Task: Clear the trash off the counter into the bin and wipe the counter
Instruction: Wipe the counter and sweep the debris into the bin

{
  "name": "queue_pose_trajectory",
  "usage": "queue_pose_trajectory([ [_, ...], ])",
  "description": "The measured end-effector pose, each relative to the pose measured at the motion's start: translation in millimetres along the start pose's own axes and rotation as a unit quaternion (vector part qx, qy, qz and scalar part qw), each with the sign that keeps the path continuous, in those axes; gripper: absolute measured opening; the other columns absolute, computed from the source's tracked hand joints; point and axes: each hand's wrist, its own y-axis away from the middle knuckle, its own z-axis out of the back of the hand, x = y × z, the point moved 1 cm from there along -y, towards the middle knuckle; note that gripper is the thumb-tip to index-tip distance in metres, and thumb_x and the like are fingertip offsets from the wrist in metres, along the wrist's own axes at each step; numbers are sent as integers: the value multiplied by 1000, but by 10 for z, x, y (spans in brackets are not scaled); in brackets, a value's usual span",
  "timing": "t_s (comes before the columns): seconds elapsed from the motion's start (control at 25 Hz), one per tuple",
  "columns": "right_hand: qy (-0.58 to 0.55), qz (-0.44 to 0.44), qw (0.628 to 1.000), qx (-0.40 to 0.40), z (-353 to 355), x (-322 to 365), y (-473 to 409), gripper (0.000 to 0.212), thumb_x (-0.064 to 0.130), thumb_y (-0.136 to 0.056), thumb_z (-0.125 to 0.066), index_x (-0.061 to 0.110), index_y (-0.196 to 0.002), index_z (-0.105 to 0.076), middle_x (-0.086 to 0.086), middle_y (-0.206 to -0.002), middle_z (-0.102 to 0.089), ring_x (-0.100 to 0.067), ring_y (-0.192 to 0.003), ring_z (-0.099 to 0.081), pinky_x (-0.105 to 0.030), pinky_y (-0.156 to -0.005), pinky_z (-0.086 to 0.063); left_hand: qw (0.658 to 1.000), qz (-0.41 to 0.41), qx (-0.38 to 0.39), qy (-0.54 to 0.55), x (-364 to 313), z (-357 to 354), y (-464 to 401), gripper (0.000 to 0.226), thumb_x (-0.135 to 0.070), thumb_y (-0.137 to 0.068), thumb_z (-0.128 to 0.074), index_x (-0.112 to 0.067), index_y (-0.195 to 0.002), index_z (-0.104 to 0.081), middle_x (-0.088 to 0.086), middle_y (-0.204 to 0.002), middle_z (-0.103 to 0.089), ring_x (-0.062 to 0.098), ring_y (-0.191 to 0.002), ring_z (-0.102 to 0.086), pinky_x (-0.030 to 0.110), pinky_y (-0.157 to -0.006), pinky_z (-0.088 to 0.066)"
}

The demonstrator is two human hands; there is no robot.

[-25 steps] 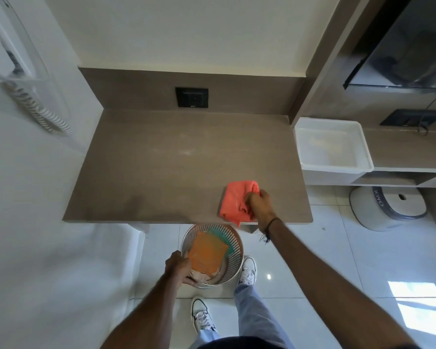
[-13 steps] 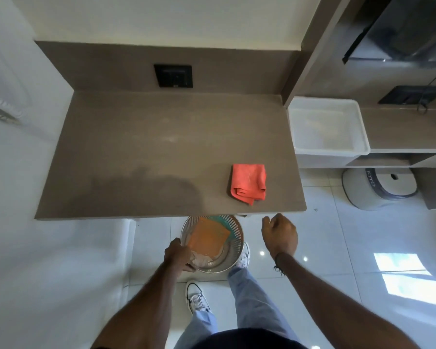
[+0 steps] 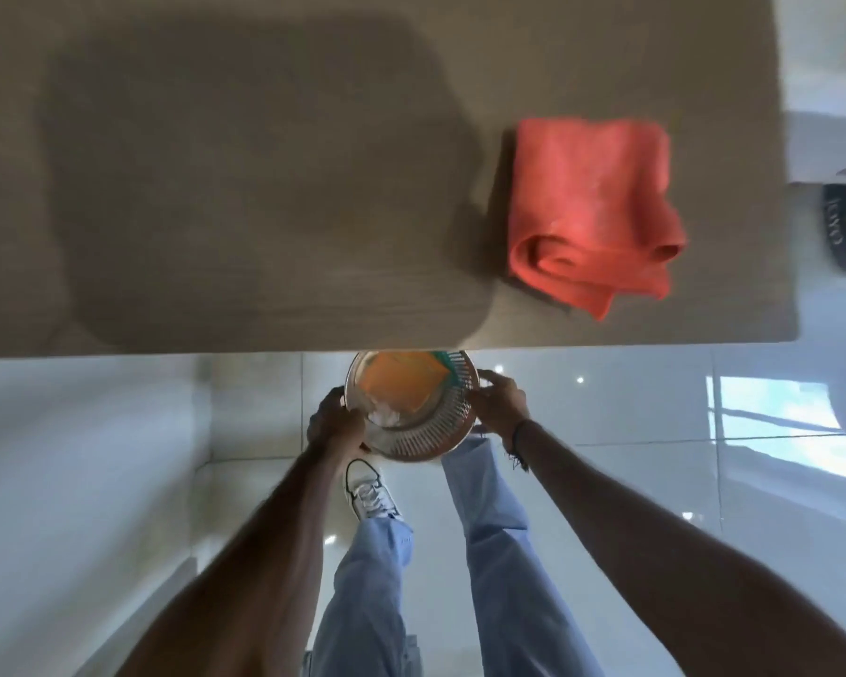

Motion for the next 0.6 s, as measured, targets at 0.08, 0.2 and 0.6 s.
queue_pose_trajectory([
  [0.08,25,-2,1000,-9,-185,-107,-362,41,13,-85,-62,21,-125,-69,-15,-117,-74,-39,-106,-71,-54,-91,-59,1000,15,6,12,125,-152,-376,40,-26,-91,-69,-22,-130,-64,18,-134,-70,41,-114,-72,58,-93,-63],
  [0.2,56,-7,998,-10,-459,-251,-786,40,10,-85,-61,17,-122,-72,-19,-118,-73,-41,-109,-69,-52,-94,-58,999,29,7,32,315,-309,-805,42,-23,-92,-70,-22,-133,-64,16,-136,-70,39,-110,-74,57,-85,-66],
  [0.6,44,-55,997,-35,-648,-445,-611,42,16,-83,-59,21,-123,-71,-14,-118,-73,-33,-110,-68,-47,-94,-59,989,5,131,-68,497,-258,-766,63,-11,-80,-62,-17,-142,-55,17,-140,-67,38,-130,-63,51,-112,-53],
])
